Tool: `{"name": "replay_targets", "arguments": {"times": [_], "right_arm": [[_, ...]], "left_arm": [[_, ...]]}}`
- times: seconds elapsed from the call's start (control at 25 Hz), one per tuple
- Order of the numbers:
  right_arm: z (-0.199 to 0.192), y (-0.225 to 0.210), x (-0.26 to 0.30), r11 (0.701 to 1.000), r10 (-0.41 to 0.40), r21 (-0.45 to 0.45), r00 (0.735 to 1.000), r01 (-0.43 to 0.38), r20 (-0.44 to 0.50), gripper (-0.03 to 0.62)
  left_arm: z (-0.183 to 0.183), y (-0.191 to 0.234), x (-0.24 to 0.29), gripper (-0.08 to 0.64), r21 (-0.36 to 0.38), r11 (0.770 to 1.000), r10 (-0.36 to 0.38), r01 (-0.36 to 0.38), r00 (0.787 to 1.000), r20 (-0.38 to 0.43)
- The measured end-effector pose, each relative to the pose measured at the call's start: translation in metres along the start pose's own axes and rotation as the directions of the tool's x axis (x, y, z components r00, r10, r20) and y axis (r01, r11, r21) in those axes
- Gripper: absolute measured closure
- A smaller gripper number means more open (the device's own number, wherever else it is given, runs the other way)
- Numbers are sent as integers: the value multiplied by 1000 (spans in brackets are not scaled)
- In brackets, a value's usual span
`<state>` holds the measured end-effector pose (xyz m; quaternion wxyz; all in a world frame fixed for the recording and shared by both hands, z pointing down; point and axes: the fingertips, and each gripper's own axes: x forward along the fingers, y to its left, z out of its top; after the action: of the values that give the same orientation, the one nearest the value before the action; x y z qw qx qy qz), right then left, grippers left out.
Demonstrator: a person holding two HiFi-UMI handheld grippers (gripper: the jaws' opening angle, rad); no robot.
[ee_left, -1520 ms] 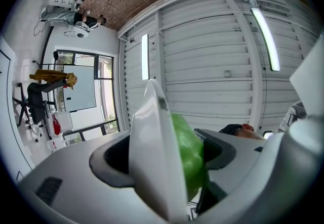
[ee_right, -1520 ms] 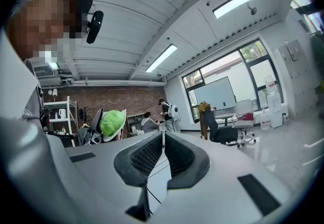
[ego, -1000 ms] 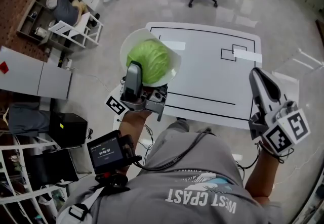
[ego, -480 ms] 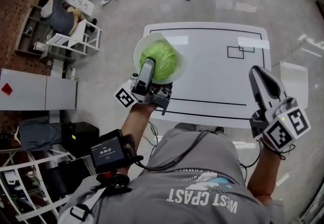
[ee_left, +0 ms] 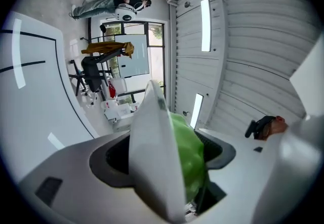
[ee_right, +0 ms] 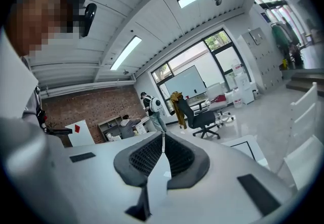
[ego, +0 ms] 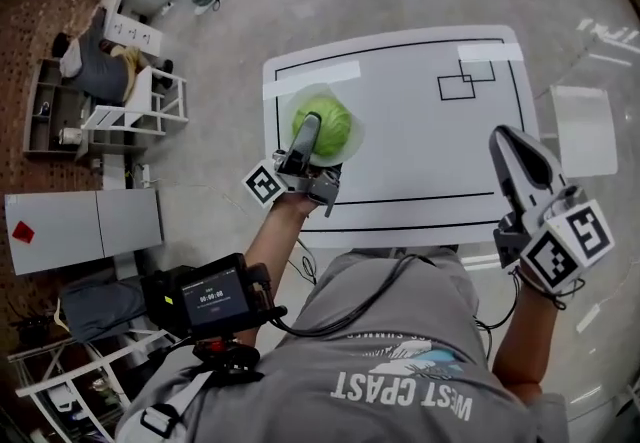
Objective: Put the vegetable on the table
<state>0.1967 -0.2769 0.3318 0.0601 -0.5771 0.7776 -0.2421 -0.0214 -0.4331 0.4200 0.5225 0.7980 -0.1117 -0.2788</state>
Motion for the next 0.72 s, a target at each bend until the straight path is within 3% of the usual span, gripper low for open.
{"name": "replay_targets", "arguments": {"times": [0.32,0.72], "right_arm": [[-14,-20,-21,993,-110,54,994,109,17,584],[-31,-50,-51,967,-234,115,972,229,32,584]], "left_arm": [[-21,76,-1,193,-18,990,133,-136,982,-136],[-62,167,-9,193,24,955,285,-294,900,-329]]}}
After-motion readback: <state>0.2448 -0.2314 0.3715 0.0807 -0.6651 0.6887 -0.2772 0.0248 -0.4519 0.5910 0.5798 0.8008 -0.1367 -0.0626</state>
